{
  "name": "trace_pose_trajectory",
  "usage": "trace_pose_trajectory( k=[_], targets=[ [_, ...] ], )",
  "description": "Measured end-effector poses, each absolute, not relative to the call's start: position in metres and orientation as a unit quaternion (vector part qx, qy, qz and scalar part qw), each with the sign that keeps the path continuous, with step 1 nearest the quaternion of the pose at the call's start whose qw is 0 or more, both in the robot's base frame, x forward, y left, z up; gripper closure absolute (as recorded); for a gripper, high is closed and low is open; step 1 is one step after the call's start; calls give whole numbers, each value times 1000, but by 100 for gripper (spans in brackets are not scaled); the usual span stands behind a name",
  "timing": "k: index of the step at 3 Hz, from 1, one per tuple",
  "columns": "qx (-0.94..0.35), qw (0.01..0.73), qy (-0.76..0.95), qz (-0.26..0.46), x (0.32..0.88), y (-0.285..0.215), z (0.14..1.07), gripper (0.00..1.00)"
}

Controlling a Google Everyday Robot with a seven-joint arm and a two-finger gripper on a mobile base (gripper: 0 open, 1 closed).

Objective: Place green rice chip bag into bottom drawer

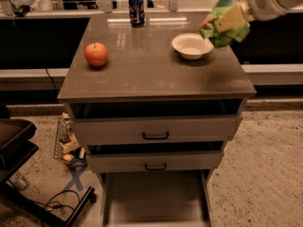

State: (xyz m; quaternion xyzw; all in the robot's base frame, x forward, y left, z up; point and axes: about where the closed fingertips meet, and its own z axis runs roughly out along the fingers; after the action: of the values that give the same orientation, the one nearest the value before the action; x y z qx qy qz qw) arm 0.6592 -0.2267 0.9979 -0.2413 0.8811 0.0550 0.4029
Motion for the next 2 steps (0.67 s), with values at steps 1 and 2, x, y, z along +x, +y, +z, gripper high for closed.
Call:
trace_pose_trajectory(
  k=[1,2],
  targets=[
    [-191,399,895,61,595,-274,973,100],
    [-175,344,919,82,539,-308,902,100]
  ],
)
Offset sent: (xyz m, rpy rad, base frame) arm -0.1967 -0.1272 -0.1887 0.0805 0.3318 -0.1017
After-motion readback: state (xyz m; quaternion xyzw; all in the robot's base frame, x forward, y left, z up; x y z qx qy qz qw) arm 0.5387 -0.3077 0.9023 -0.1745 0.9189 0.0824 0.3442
